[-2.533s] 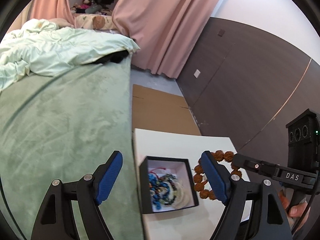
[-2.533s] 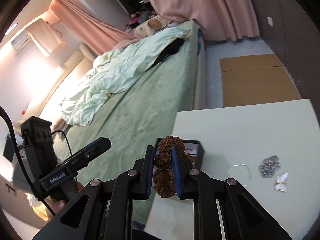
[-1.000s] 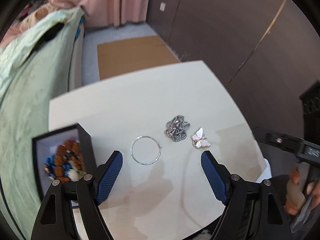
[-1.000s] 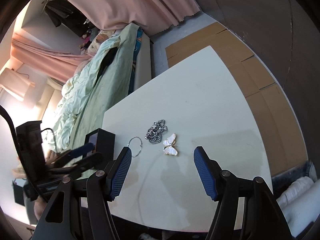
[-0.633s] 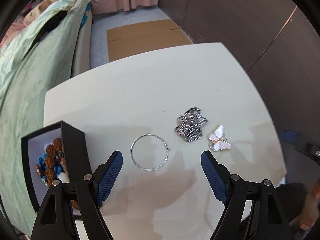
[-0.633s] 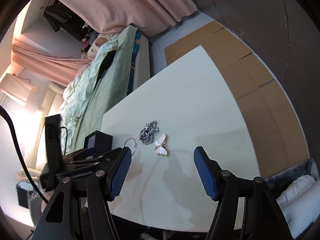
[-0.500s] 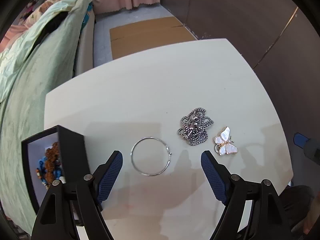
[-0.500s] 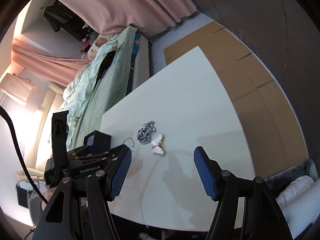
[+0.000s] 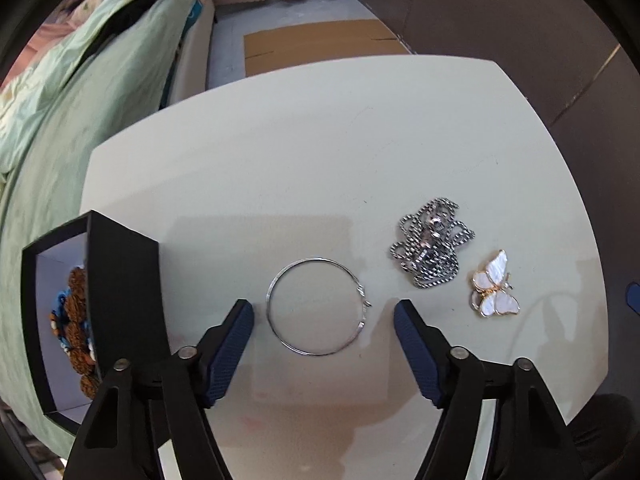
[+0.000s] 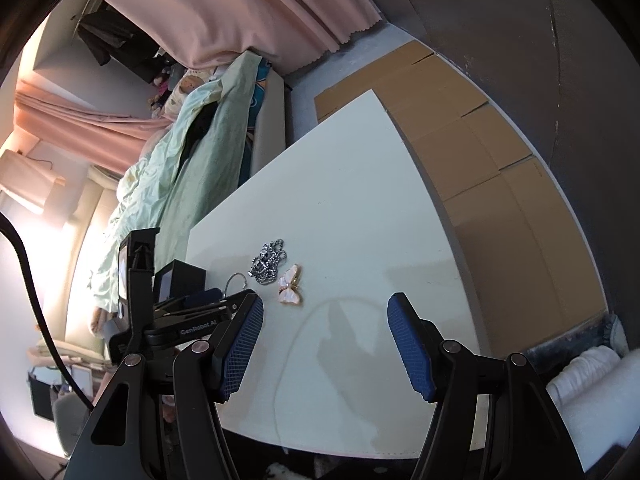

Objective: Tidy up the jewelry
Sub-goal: 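Move the left gripper over the silver hoop bangle and close on it, then carry the bangle to the box with the left gripper while the right gripper grasps the butterfly brooch, then drop the bangle into the box with the left gripper while the right gripper carries the brooch there, then reach the left gripper to the silver chain necklace and close on its pendant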

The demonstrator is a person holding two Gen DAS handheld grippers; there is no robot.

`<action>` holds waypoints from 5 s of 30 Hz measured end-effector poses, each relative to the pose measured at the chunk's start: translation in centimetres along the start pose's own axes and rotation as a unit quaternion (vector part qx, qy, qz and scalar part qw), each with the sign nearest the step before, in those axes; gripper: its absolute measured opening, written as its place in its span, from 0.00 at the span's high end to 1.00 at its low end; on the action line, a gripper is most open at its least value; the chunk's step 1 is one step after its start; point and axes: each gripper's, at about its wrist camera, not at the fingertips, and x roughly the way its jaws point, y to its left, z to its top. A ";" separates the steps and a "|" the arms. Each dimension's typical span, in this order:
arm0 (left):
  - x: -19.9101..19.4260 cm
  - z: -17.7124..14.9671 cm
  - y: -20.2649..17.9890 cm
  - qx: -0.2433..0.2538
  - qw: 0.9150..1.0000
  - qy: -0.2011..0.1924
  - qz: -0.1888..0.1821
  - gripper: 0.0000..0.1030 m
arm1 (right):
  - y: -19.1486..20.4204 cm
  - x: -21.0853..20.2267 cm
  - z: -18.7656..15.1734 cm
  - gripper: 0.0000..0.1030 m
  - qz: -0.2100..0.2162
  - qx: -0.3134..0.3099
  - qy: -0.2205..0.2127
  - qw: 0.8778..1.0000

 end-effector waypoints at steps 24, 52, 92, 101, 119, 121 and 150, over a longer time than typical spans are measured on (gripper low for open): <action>-5.7 1.1 1.9 0.034 0.995 -0.063 -0.068 0.51 | 5.1 5.8 -0.1 0.37 -0.058 -0.052 0.037 0.996; -8.3 -0.4 12.9 0.018 0.982 -0.129 -0.134 0.51 | 10.0 12.4 -1.0 0.51 -0.245 -0.154 0.069 0.955; -12.1 -3.2 23.9 -0.054 0.979 -0.154 -0.126 0.15 | 24.8 15.4 -2.9 0.71 0.012 -0.136 0.072 0.988; -10.8 -3.1 23.8 -0.060 0.981 -0.146 -0.116 0.03 | 25.9 15.8 -4.1 0.32 0.018 -0.174 0.062 0.983; -11.9 -0.4 14.2 0.020 0.974 -0.171 -0.150 0.01 | 17.0 3.6 -0.5 0.06 -0.055 -0.136 -0.044 0.988; -11.8 -0.3 13.0 0.031 0.973 -0.169 -0.155 0.01 | 16.0 2.6 -0.3 0.06 -0.065 -0.134 -0.052 0.987; -5.7 2.1 1.3 0.115 0.973 -0.109 -0.166 0.24 | 2.6 1.0 0.9 0.06 -0.083 0.016 -0.056 0.995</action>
